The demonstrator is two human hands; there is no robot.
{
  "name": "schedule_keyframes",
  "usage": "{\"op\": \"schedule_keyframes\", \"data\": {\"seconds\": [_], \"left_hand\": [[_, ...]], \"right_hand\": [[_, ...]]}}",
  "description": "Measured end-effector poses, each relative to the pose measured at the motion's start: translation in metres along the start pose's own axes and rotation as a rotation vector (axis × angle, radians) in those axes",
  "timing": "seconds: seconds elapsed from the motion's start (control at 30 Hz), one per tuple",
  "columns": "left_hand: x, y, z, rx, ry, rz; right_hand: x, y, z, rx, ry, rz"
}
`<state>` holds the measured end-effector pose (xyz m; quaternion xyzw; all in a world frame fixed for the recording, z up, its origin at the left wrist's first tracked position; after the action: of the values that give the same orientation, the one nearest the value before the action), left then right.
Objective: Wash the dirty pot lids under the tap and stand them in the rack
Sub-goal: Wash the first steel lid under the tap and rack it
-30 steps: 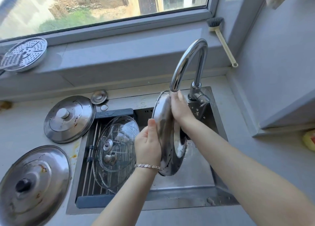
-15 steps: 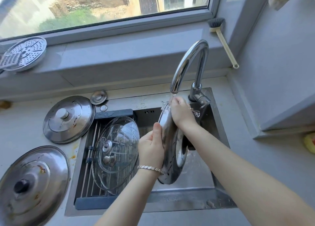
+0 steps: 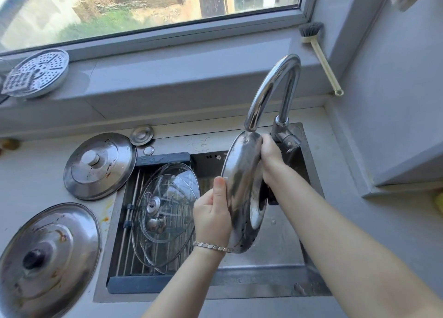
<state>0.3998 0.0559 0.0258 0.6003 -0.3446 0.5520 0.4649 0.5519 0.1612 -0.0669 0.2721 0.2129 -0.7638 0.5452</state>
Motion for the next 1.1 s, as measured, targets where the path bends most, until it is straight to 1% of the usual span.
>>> {"op": "schedule_keyframes", "data": {"seconds": [0.03, 0.07, 0.1, 0.17, 0.23, 0.37, 0.4, 0.43, 0.5, 0.57, 0.63, 0.7, 0.73, 0.8, 0.87, 0.9, 0.93, 0.97, 1.03, 1.07, 1.1], "left_hand": [[-0.003, 0.002, -0.001, 0.017, 0.021, 0.018], [-0.005, 0.003, -0.003, 0.034, 0.042, 0.032], [-0.007, 0.002, -0.005, 0.045, 0.065, 0.044], [-0.008, -0.002, -0.009, 0.066, 0.124, 0.083], [-0.009, -0.005, -0.018, 0.121, 0.192, 0.133], [-0.014, 0.005, -0.040, 0.236, 0.324, 0.268], [-0.015, 0.006, -0.043, 0.249, 0.342, 0.338], [-0.015, 0.007, -0.045, 0.256, 0.351, 0.394], [-0.016, 0.007, -0.042, 0.251, 0.360, 0.411], [-0.017, 0.006, -0.032, 0.267, 0.374, 0.399], [-0.017, 0.004, -0.024, 0.281, 0.379, 0.366], [-0.018, 0.003, -0.021, 0.292, 0.398, 0.363], [-0.018, 0.004, -0.023, 0.295, 0.400, 0.373], [-0.018, 0.007, -0.033, 0.290, 0.395, 0.381], [-0.022, 0.015, -0.043, 0.339, 0.416, 0.396], [-0.024, 0.021, -0.045, 0.382, 0.427, 0.425], [-0.024, 0.026, -0.047, 0.428, 0.435, 0.443], [-0.023, 0.030, -0.048, 0.457, 0.434, 0.447], [-0.017, 0.034, -0.044, 0.490, 0.424, 0.445], [-0.015, 0.034, -0.039, 0.504, 0.430, 0.438], [-0.015, 0.032, -0.035, 0.515, 0.439, 0.423]], "right_hand": [[-0.003, 0.002, 0.000, 0.056, 0.038, 0.084], [-0.010, 0.003, 0.007, 0.108, 0.128, 0.175], [-0.019, -0.001, 0.016, 0.117, 0.253, 0.262], [-0.027, -0.022, 0.048, 0.042, 0.491, 0.446], [-0.018, -0.041, 0.081, -0.027, 0.669, 0.555], [0.025, -0.047, 0.129, -0.049, 1.048, 0.770], [0.036, -0.043, 0.131, -0.069, 1.117, 0.807], [0.042, -0.040, 0.131, -0.097, 1.149, 0.839], [0.035, -0.040, 0.125, -0.142, 1.124, 0.878], [0.010, -0.049, 0.114, -0.152, 1.015, 0.893], [-0.013, -0.059, 0.102, -0.141, 0.893, 0.935], [-0.022, -0.066, 0.102, -0.112, 0.870, 0.962], [-0.021, -0.068, 0.109, -0.109, 0.918, 0.949], [-0.005, -0.069, 0.132, -0.141, 1.124, 0.930], [0.025, -0.060, 0.146, -0.154, 1.313, 0.941], [0.037, -0.051, 0.144, -0.159, 1.322, 0.935], [0.045, -0.040, 0.135, -0.153, 1.260, 0.911], [0.048, -0.028, 0.121, -0.148, 1.133, 0.872], [0.050, -0.010, 0.089, -0.158, 0.797, 0.782], [0.047, -0.005, 0.077, -0.144, 0.667, 0.736], [0.043, -0.003, 0.070, -0.104, 0.588, 0.722]]}}
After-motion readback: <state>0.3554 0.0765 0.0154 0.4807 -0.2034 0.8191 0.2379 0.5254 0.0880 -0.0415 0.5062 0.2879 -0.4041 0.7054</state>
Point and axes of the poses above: each hand's wrist, its own z-axis away from the middle knuckle, its own y-axis out of the back of the hand, x = y × z, the point moved 8 cm from there along -z, towards the middle knuckle, and after that the axes turned 6 degrees about -y, right-handed, at the moved point
